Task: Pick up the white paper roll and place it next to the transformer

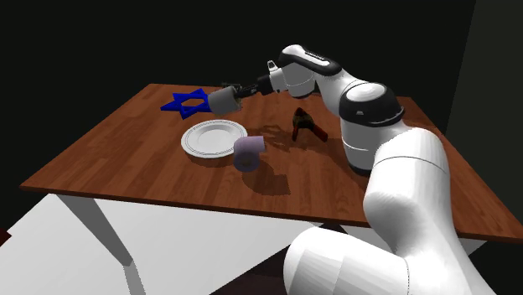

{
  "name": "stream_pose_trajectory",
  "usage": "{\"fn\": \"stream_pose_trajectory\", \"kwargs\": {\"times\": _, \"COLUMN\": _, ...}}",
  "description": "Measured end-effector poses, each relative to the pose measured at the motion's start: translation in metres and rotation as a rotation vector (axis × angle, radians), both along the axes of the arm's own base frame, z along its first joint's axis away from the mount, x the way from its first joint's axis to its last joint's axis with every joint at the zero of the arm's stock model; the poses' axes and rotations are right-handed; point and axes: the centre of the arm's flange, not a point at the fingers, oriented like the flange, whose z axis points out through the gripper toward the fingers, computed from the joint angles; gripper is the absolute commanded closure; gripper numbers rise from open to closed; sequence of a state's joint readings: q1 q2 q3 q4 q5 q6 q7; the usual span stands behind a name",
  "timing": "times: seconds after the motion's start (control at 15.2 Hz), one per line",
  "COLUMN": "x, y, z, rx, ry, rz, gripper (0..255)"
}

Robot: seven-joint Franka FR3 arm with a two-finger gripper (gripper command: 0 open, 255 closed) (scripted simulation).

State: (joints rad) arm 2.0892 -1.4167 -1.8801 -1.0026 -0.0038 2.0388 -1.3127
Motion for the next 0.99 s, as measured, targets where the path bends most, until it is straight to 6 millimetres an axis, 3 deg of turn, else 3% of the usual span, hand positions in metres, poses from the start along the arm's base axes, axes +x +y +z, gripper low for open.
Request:
{"fn": "stream_pose_trajectory", "kwargs": {"times": 0.66, "x": 0.000, "y": -0.003, "z": -0.047, "rx": 0.000, "ry": -0.005, "rz": -0.007, "gripper": 255}}
{"fn": "stream_pose_trajectory", "kwargs": {"times": 0.99, "x": -0.001, "y": -0.002, "z": -0.052, "rx": 0.000, "ry": -0.004, "rz": -0.006, "gripper": 255}}
